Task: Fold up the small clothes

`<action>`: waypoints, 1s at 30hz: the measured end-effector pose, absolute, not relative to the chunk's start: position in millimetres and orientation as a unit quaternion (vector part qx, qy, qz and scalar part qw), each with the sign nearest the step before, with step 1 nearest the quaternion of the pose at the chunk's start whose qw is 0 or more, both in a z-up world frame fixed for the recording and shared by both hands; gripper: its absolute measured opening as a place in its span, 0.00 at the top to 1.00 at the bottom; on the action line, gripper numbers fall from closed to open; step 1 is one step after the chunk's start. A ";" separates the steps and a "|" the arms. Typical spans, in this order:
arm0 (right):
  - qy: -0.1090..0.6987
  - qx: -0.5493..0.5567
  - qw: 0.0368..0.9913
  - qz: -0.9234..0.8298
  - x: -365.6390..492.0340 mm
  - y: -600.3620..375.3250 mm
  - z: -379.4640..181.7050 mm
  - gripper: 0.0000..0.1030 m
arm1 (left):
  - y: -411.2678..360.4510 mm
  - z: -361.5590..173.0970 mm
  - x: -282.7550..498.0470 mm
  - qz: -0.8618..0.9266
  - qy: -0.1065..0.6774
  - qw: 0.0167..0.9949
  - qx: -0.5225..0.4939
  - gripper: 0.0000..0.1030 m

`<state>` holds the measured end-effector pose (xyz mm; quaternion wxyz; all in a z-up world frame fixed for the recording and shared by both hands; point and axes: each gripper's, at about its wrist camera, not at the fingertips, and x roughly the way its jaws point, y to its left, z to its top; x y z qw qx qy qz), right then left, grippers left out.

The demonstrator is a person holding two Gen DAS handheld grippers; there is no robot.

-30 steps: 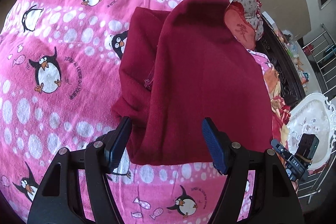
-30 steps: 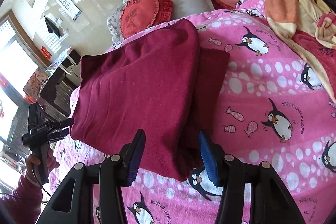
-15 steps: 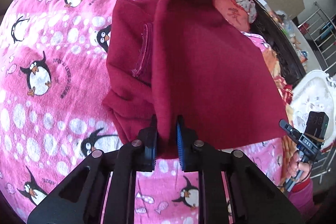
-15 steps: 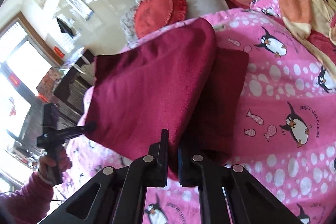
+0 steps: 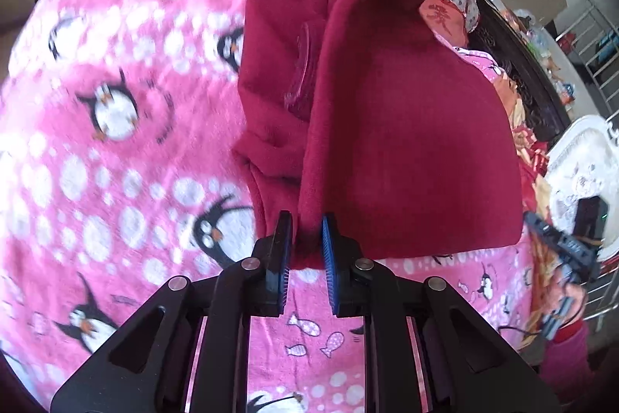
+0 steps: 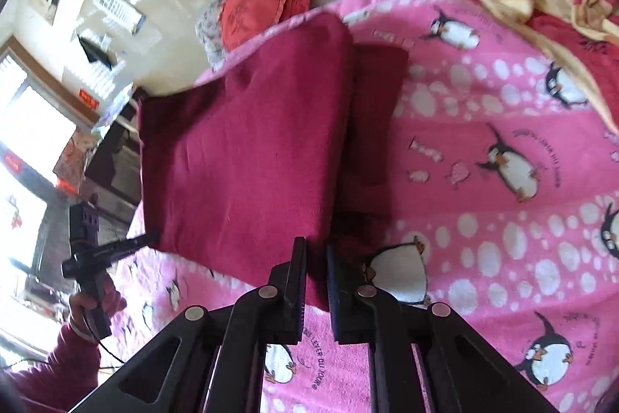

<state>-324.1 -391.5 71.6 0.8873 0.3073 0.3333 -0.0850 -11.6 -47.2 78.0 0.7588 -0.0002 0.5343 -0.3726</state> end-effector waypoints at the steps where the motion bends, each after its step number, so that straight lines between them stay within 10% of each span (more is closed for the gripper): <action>1: 0.323 0.296 0.894 -0.095 -326.1 -391.4 81.4 0.89 | -48.0 85.7 -11.4 -0.372 0.525 0.766 0.007 0.87; 4: 0.296 0.272 0.911 -0.098 -317.7 -392.5 107.2 0.79 | -51.4 108.6 -6.3 -0.379 0.498 0.780 0.006 0.87; 8: 0.291 0.250 0.918 -0.097 -273.5 -398.9 121.1 0.77 | -82.1 133.1 10.4 -0.393 0.473 0.789 -0.009 0.59; 30: 0.316 0.252 0.900 -0.163 -135.6 -472.6 81.2 0.77 | -179.1 95.9 108.7 -0.309 0.478 0.822 -0.022 0.58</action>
